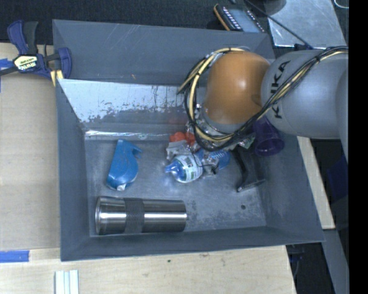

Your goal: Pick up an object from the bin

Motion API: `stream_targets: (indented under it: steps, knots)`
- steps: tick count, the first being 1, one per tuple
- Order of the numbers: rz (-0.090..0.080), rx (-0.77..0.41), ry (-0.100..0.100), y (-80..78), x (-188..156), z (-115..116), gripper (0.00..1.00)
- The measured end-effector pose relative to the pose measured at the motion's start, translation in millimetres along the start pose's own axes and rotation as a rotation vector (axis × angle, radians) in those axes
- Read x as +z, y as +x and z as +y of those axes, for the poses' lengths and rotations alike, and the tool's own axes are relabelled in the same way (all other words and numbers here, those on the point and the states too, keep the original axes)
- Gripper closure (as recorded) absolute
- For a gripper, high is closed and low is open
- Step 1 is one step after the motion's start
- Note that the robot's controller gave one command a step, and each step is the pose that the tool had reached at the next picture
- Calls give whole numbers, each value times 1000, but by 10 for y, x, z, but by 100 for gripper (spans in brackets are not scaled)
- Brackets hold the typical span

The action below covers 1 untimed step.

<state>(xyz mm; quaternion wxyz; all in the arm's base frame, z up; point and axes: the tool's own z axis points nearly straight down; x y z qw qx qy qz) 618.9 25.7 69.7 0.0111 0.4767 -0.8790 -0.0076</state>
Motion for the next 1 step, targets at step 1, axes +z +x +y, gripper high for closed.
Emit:
stream_targets:
  steps: [1]
  knots:
    - [0, 0, 0, 1, -1, 0, 100]
